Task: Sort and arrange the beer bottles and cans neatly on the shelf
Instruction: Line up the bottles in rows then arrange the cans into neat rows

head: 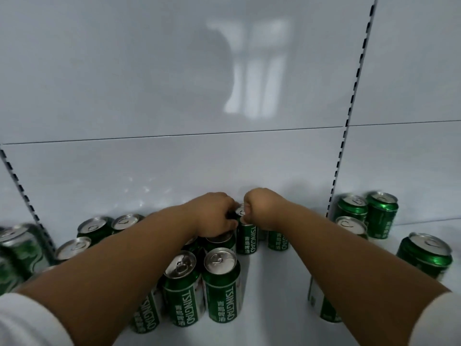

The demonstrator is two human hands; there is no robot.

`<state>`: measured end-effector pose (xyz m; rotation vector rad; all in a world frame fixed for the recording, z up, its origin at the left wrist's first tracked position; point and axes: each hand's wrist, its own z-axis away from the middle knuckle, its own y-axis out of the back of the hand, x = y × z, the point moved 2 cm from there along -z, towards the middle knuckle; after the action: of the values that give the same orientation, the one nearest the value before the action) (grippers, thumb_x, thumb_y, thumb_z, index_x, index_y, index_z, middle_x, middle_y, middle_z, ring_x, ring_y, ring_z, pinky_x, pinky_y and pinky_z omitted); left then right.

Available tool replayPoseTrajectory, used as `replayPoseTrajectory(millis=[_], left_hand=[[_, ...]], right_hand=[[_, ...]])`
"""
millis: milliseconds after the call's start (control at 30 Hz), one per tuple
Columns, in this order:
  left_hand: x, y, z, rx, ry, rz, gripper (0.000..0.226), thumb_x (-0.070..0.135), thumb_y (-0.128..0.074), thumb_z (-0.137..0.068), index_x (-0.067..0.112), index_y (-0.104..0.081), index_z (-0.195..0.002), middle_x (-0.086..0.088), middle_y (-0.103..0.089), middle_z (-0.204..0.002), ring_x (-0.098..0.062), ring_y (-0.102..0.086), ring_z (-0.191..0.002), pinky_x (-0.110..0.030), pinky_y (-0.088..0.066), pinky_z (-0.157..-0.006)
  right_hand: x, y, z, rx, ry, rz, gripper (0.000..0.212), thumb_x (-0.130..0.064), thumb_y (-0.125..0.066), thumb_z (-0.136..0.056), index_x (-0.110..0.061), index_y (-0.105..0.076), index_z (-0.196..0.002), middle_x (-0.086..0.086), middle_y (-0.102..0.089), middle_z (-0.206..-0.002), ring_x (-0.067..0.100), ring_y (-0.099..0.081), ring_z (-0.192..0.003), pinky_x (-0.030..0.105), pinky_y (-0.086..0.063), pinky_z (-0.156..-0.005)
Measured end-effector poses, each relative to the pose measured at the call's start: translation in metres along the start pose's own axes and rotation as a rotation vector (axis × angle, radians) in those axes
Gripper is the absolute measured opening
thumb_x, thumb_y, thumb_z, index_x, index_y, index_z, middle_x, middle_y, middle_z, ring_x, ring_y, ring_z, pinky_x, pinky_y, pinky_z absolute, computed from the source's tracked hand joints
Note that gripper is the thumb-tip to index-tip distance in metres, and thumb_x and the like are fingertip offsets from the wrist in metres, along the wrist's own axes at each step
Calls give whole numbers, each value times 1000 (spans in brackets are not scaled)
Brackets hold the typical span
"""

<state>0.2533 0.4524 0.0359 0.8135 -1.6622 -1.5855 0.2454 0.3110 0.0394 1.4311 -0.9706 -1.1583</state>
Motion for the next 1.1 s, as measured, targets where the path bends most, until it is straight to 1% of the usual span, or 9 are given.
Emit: replayPoseTrajectory(millis=[100,200,300,367,467,567,833,933,1100], left_hand=[[2,-2,-3,30,4,-35,46,36,-59,-92,21,-53,-136,-7,-57,-129,-26,-53,-120,-36,-42,-101],[6,-2,-10,83,-16,-60,42,35,-58,-92,24,-55,-132,-4,-58,-125,-25,-53,-117,-39,-44,-99],[14,1,-20,93,-80,-22,39,32,-60,-92,27,-58,-131,0,-60,-123,-21,-55,-113,-37,-45,-97],[20,0,-25,71,-99,-29,35,28,-66,-88,27,-65,-123,2,-63,-119,-20,-58,-109,-35,-48,-94],[20,-2,-32,81,-81,-61,29,26,-69,-84,29,-70,-113,3,-65,-117,-21,-60,-107,-35,-49,-92],[22,-2,-37,74,-67,-78,27,23,-69,-83,26,-72,-110,2,-68,-111,-22,-61,-103,-34,-50,-89],[16,-7,-41,92,-92,-21,25,19,-71,-83,23,-72,-107,4,-68,-110,-21,-61,-100,-31,-48,-86],[14,-8,-43,106,-139,-43,23,21,-73,-82,23,-72,-105,3,-67,-108,-20,-60,-98,-29,-47,-81],[9,-8,-45,113,-215,-70,13,25,-67,-85,19,-71,-96,-2,-66,-96,-24,-61,-90,-35,-49,-76]], right_hand=[[6,4,6,16,19,-5,26,-28,-72,-84,-16,-51,-94,4,-56,-95,24,-55,-92,32,-45,-75],[25,19,17,50,-7,63,37,-32,-75,-81,-16,-52,-104,5,-55,-103,23,-53,-94,34,-47,-77],[47,27,22,-32,-77,178,40,-36,-73,-85,-12,-54,-111,7,-56,-105,23,-52,-91,32,-45,-75],[53,22,22,-85,-81,173,37,-36,-72,-86,-13,-53,-107,5,-53,-99,23,-51,-89,31,-41,-72],[55,14,20,-44,-49,144,29,-29,-70,-88,-16,-45,-95,4,-49,-96,21,-47,-87,29,-37,-71],[56,14,19,-17,-51,119,28,-27,-73,-86,-16,-47,-91,5,-52,-95,22,-50,-85,30,-40,-70],[46,15,41,-64,-54,15,24,-30,-78,-81,-14,-63,-90,4,-64,-95,22,-59,-88,30,-46,-68],[29,13,52,-81,-36,-18,22,-29,-78,-80,-14,-66,-90,5,-66,-98,22,-61,-89,33,-51,-74],[4,6,59,-43,-55,-92,24,-26,-79,-79,-11,-68,-94,4,-66,-100,21,-61,-90,34,-51,-77]])
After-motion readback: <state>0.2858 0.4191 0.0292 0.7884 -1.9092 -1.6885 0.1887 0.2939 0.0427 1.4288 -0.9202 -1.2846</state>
